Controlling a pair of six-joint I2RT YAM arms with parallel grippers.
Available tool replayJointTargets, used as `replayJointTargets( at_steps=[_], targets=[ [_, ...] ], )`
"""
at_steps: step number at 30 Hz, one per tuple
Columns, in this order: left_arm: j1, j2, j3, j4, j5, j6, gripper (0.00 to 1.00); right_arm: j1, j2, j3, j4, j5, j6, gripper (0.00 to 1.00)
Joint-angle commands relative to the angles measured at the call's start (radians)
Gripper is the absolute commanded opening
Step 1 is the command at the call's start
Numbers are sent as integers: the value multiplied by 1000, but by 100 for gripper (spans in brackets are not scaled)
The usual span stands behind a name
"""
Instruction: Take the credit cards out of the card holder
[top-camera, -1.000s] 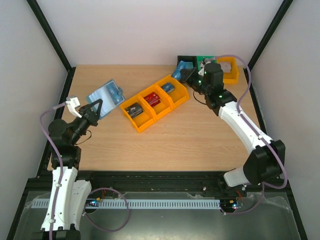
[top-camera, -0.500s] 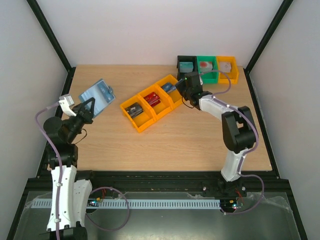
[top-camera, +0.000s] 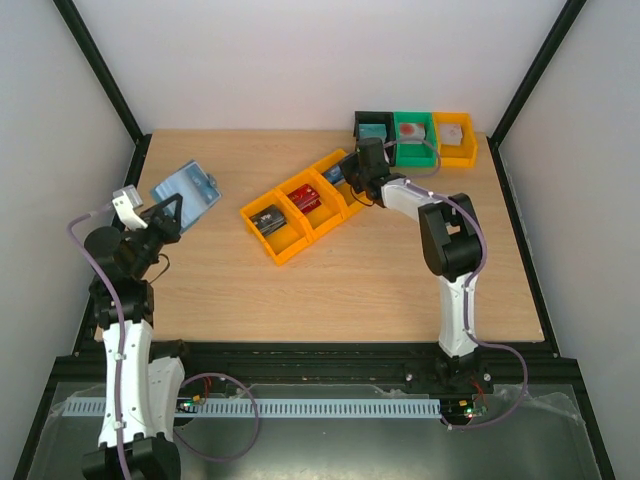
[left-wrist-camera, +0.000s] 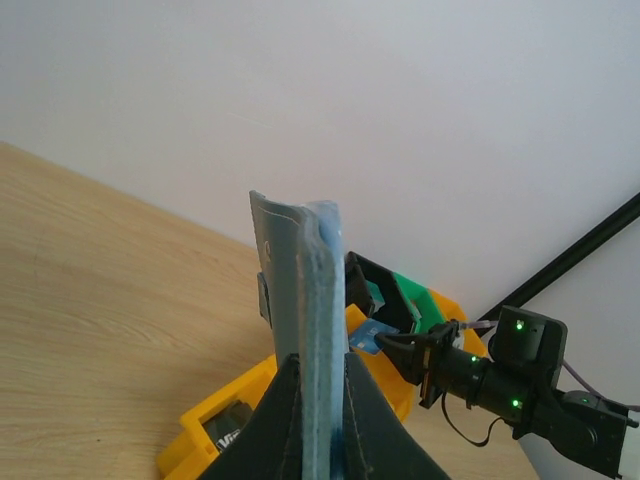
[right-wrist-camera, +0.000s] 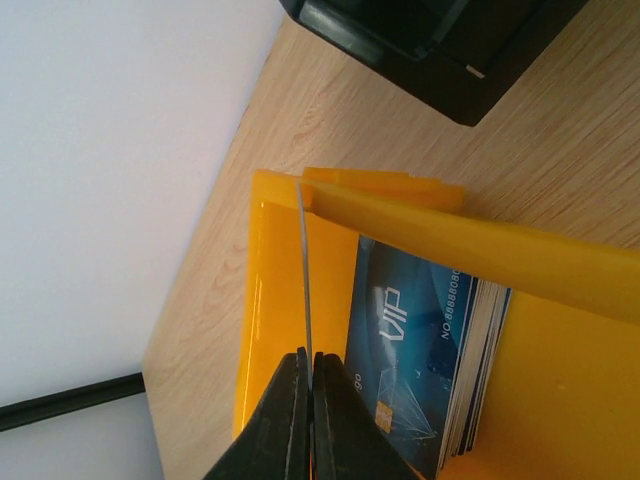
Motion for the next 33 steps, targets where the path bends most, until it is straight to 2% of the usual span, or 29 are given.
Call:
replayJointTargets(
  at_steps=[1, 10, 26, 33],
  targets=[
    [11, 12, 26, 63, 2, 1, 2, 11, 32, 51, 25, -5, 45, 2],
    [16, 19, 5, 84, 2, -7, 2, 23, 110, 145, -6, -7, 63, 2],
    [20, 15, -6, 97, 2, -13, 2, 44, 78, 112, -45, 77, 76, 2],
    [19, 7, -5, 91, 2, -13, 2, 44, 107, 170, -91, 91, 51, 2]
  ],
)
